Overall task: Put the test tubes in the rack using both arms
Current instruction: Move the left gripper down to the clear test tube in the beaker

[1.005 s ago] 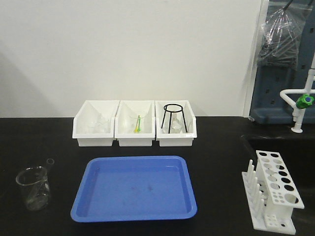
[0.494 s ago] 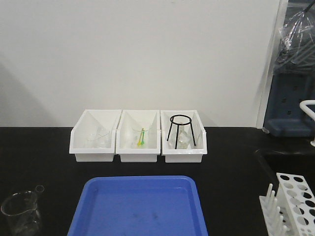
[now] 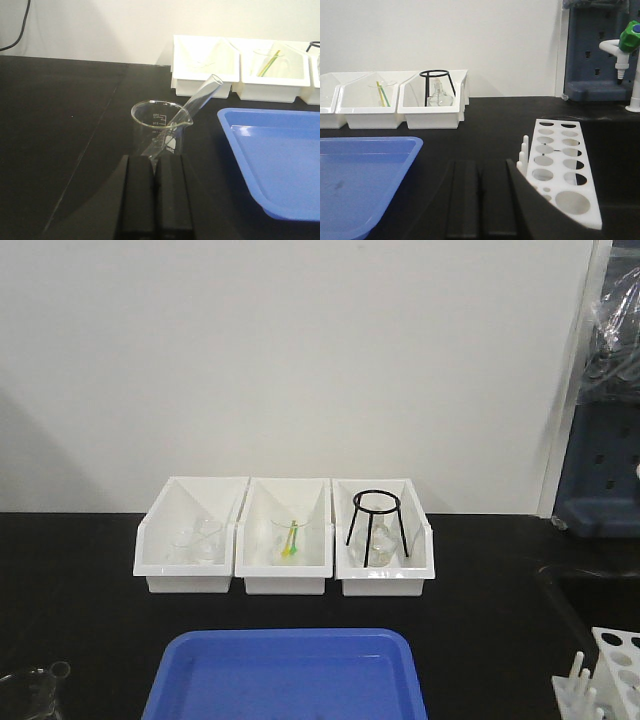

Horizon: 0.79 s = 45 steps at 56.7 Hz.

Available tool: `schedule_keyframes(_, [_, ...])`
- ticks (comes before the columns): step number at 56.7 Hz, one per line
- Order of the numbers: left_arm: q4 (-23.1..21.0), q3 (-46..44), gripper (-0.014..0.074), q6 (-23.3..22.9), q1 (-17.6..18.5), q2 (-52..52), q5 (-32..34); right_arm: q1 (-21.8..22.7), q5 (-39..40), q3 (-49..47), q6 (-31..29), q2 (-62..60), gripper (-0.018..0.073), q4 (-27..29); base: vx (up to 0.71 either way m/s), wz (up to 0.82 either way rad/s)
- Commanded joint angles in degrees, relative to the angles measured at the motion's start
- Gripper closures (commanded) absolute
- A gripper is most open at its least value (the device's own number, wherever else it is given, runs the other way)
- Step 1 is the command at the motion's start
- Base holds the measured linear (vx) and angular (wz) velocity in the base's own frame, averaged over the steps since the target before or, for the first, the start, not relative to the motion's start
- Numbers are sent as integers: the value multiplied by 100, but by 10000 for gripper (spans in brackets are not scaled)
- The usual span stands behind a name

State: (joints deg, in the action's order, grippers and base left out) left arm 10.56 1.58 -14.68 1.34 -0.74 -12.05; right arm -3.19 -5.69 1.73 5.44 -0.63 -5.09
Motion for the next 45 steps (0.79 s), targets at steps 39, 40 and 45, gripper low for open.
schedule_keyframes(39, [-21, -154, 601, -23, -3, -14, 474, 47, 462, 79, -5, -58, 568, -70, 6, 1])
schedule_keyframes(40, [-21, -154, 601, -23, -3, -14, 474, 47, 462, 79, -5, -58, 568, -76, 0, 0])
schedule_keyframes(45, [-21, -154, 601, -23, -3, -13, 480, 47, 484, 79, -11, -58, 568, -81, 0, 0])
